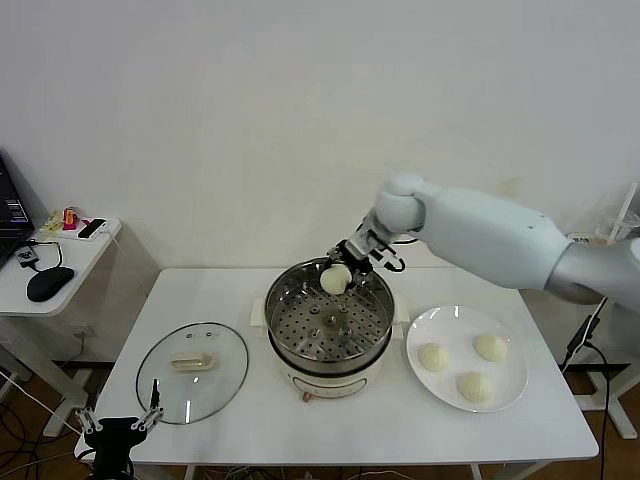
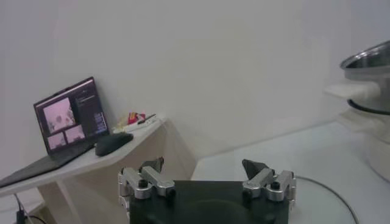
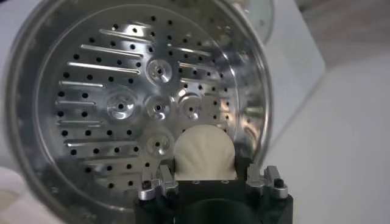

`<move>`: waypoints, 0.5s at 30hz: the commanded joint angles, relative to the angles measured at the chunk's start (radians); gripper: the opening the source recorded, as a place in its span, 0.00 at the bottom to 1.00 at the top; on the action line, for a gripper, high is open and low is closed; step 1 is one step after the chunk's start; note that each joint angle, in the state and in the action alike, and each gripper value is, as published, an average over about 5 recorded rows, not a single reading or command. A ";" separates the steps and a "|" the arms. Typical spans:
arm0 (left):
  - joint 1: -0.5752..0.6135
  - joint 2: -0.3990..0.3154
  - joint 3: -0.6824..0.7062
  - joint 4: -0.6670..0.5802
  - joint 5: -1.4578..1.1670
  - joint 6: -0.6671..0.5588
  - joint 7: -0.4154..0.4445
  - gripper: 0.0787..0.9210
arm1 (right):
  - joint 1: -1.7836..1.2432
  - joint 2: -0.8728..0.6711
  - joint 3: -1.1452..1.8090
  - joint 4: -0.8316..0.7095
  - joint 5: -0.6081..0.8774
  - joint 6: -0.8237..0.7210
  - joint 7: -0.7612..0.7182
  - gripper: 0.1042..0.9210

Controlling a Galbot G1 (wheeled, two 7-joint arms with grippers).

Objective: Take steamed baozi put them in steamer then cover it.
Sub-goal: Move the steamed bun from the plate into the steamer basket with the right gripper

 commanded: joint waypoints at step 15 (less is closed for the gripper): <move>0.008 -0.007 -0.012 -0.024 0.000 -0.001 -0.002 0.88 | -0.079 0.132 0.020 -0.190 -0.260 0.224 0.085 0.61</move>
